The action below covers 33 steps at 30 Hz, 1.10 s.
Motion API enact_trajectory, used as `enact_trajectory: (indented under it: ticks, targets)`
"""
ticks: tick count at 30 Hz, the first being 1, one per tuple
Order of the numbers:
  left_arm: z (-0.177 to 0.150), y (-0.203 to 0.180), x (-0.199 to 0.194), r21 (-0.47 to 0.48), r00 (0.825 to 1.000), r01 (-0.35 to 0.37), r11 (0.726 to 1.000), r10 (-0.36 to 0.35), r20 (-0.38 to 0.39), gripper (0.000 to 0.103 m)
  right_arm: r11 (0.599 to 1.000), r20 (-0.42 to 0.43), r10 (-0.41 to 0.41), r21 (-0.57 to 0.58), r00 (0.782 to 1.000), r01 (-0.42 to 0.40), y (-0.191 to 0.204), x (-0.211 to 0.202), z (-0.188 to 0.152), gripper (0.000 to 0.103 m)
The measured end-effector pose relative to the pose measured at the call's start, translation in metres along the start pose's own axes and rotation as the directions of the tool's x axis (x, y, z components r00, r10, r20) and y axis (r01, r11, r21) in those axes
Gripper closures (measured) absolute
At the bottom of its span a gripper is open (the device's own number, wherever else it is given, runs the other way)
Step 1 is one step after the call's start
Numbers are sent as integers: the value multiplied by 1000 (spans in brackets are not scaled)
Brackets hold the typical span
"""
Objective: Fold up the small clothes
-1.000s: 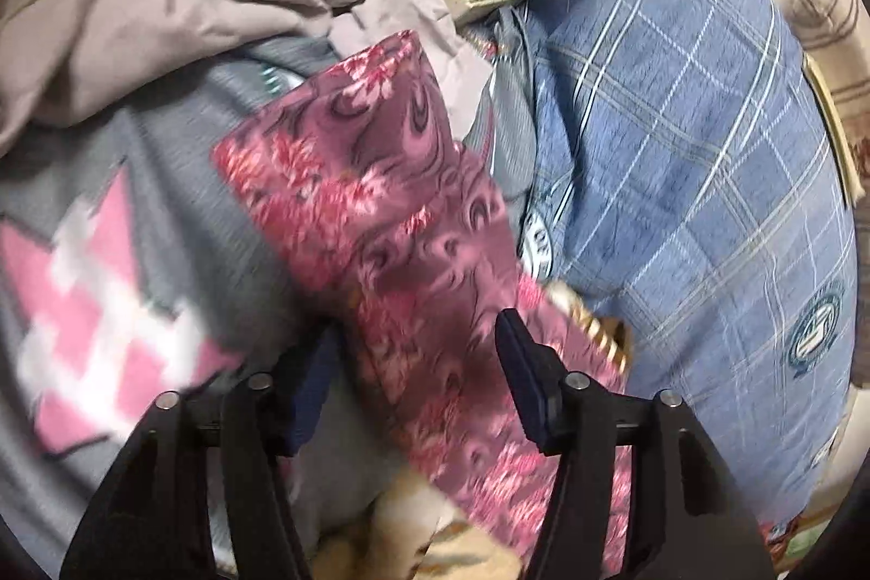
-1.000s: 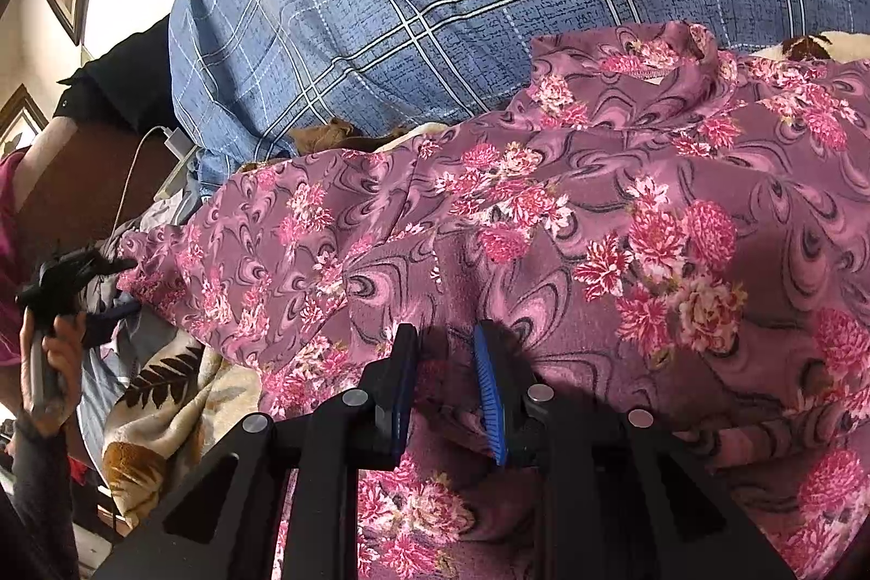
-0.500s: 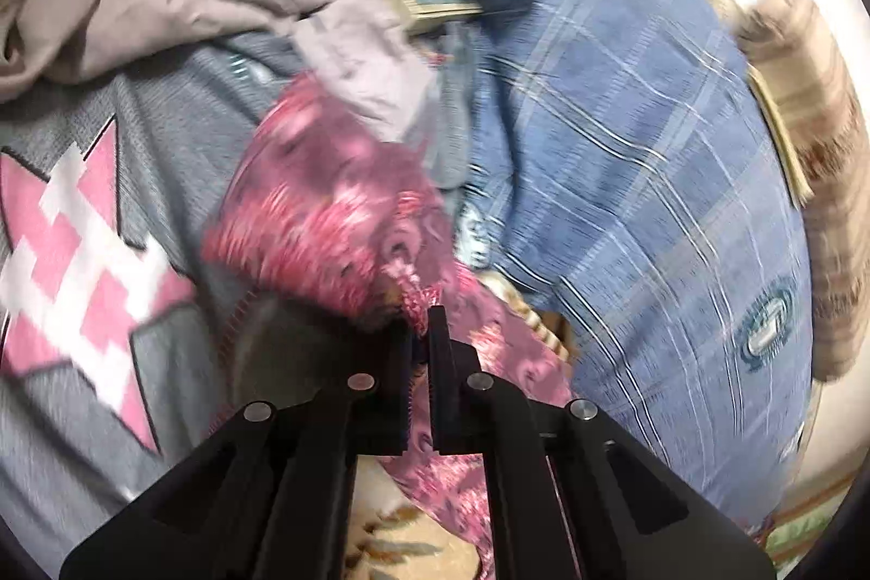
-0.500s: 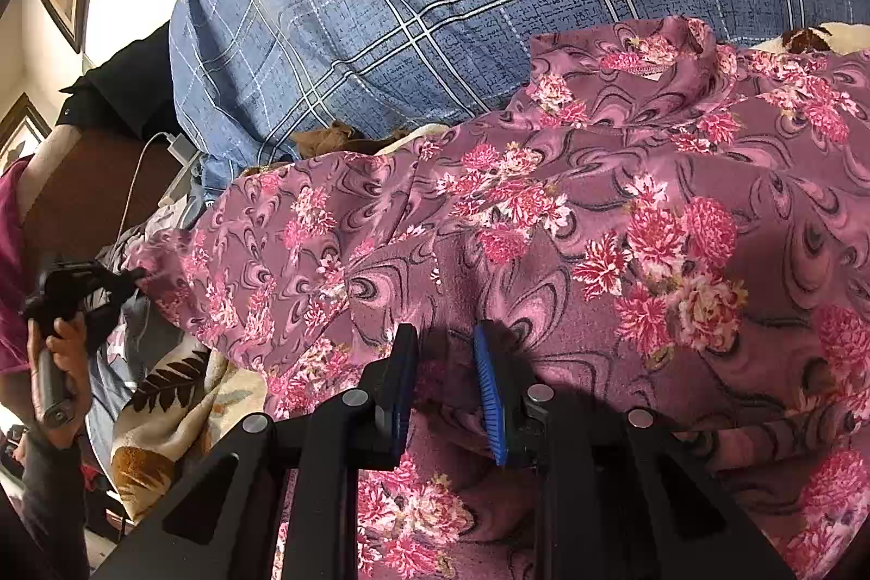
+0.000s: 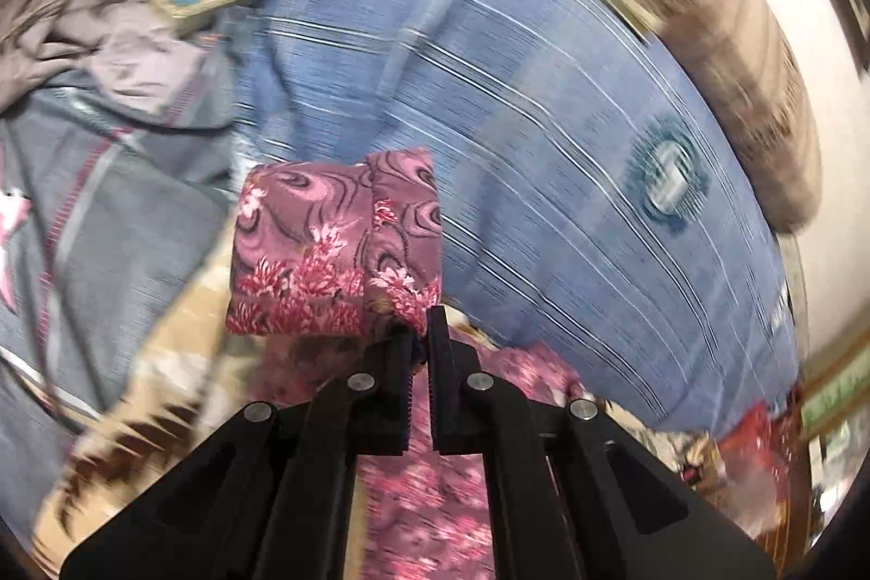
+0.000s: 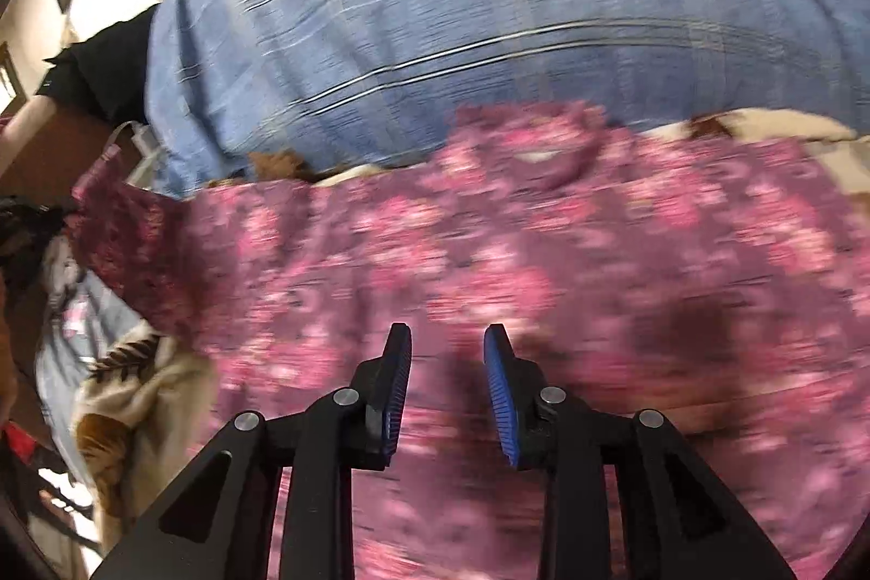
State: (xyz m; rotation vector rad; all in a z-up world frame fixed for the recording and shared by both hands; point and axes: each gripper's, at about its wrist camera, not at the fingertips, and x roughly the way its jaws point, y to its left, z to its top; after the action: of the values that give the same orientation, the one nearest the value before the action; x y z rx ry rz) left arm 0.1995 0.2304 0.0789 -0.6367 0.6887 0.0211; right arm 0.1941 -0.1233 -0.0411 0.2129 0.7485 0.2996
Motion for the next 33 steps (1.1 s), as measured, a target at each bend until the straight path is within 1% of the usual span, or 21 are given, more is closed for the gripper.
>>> enact_trajectory:
  ticks: [4, 6, 7, 9, 10, 12, 14, 17, 20, 22, 23, 24, 25, 26, 27, 28, 29, 30, 31, 32, 33]
  targets:
    - [-21, -36, 19, 37, 998, 36, 999, -34, -48, 100, 995, 22, -88, 40, 996, 87, -45, -16, -4, 71]
    - [-34, -53, 33, 46, 995, 53, 998, -49, -86, 100, 992, 26, -110, 71, 994, 108, -63, -21, -7, 70]
    - [-41, -61, 42, 49, 993, 63, 997, -57, -107, 100, 989, 25, -108, 102, 994, 105, -74, -22, -10, 71]
    - [-61, -77, 63, 64, 986, 72, 995, -62, -158, 100, 986, 49, -56, 157, 997, 48, -90, -27, -17, 72]
    - [-71, -83, 71, 71, 982, 75, 995, -61, -178, 100, 986, 64, -42, 165, 997, 31, -93, -28, -20, 72]
    - [-94, -95, 95, 85, 970, 75, 994, -53, -236, 100, 988, 80, -41, 150, 996, 29, -92, -28, -24, 71]
    - [-117, -103, 117, 100, 956, 71, 992, -39, -291, 100, 989, 82, -37, 147, 996, 25, -92, -28, -23, 70]
    - [-148, -103, 149, 105, 928, 55, 993, -12, -372, 100, 987, 87, -8, 162, 996, -7, -96, -28, -23, 68]
    - [-165, -98, 166, 136, 914, 29, 990, 29, -405, 100, 981, 97, 25, 189, 995, -43, -100, -27, -24, 67]
    - [-167, -96, 165, 145, 916, 45, 988, 17, -400, 98, 979, 100, 32, 195, 994, -52, -102, -27, -25, 67]
    - [-166, -94, 158, 149, 915, 70, 986, -4, -405, 97, 980, 100, 32, 194, 995, -51, -102, -27, -25, 67]
    - [-165, -91, 152, 143, 908, 95, 985, -27, -418, 91, 980, 100, 31, 194, 995, -50, -102, -27, -25, 67]
    - [-163, -86, 144, 128, 902, 124, 984, -58, -428, 81, 980, 98, 31, 195, 995, -49, -102, -27, -25, 67]
    - [-161, -77, 129, 95, 900, 165, 982, -111, -421, 72, 980, 96, 29, 195, 995, -48, -103, -27, -25, 68]
    - [-159, -68, 117, 77, 905, 178, 981, -132, -405, 49, 980, 88, 21, 193, 996, -38, -101, -27, -24, 68]
    - [-155, -56, 103, 61, 918, 177, 982, -143, -371, 40, 983, 75, 0, 182, 997, -14, -97, -27, -21, 68]
    - [-150, -48, 95, 46, 932, 171, 984, -147, -332, 36, 987, 64, -27, 163, 998, 16, -91, -28, -19, 67]
    - [-146, -37, 89, 19, 943, 161, 987, -148, -297, 36, 990, 61, -34, 138, 998, 25, -82, -29, -15, 64]
    - [-142, -26, 86, -15, 949, 154, 988, -152, -276, 36, 995, 63, -6, 96, 998, 0, -68, -29, -11, 64]
    - [-137, -9, 86, -77, 952, 150, 986, -165, -259, 36, 998, 61, 8, 65, 998, -12, -57, -28, -9, 64]
    - [-133, 4, 89, -129, 952, 147, 981, -176, -251, 36, 1000, 56, 24, 10, 998, -24, -39, -26, -4, 63]
